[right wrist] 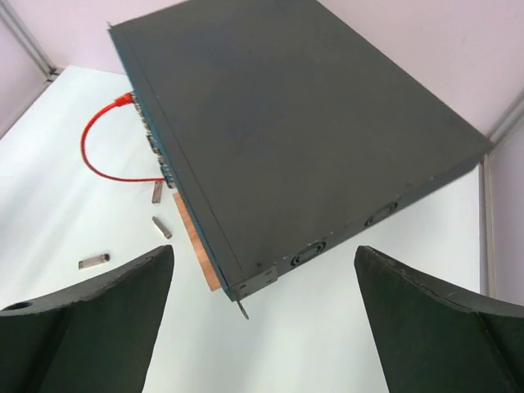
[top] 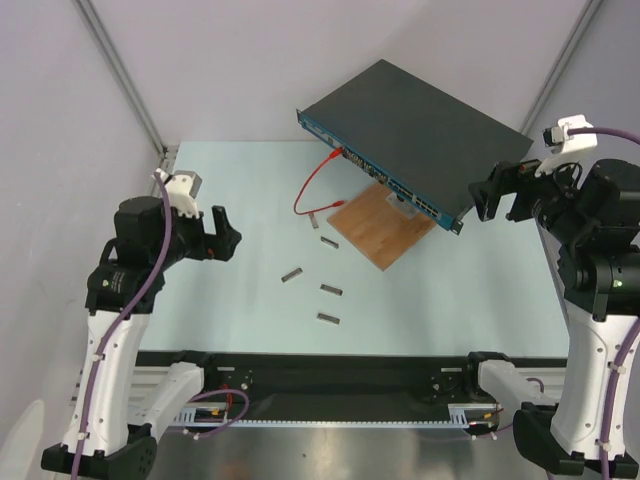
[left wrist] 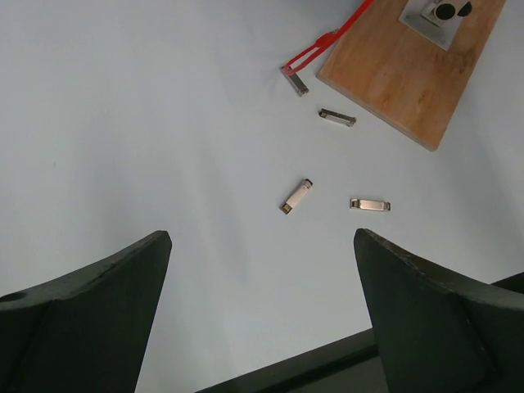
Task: Insert the plug into the switch port
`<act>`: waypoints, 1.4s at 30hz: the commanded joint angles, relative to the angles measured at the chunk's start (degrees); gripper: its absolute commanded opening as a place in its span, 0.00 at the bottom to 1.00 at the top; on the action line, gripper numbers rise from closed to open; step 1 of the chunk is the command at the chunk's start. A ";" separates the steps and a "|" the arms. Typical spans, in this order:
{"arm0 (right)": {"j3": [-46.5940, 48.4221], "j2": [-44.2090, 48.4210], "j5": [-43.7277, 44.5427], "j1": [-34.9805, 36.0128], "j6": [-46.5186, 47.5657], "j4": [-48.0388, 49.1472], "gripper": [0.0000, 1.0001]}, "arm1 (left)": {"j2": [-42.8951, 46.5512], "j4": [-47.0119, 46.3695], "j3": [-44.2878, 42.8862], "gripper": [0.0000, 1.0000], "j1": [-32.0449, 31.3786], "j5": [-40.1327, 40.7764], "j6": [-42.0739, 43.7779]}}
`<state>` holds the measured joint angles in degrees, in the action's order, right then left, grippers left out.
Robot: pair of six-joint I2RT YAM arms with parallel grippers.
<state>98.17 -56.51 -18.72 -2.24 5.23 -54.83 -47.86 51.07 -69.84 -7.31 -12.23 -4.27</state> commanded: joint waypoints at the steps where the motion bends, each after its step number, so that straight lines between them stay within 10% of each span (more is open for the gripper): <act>1: 2.38 1.84 -4.74 -0.22 2.41 2.88 1.00 | -0.83 -2.03 0.93 1.00 0.46 -2.27 4.08; 16: 1.32 0.00 -10.20 -0.22 4.43 3.50 1.00 | -14.71 -5.01 9.55 0.93 -15.52 2.29 25.09; 29: 1.32 -0.53 -9.76 -0.22 5.05 3.06 1.00 | -42.03 -10.55 4.46 0.63 -25.47 6.52 29.67; 42: 2.03 -1.32 -11.42 -0.22 2.76 2.01 1.00 | -55.58 -11.43 -2.84 0.54 -27.14 5.55 29.41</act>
<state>99.07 -57.63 -29.21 -2.26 8.78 -52.99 -101.73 40.66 -70.41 -33.45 -6.15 24.49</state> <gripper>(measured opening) 0.995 0.542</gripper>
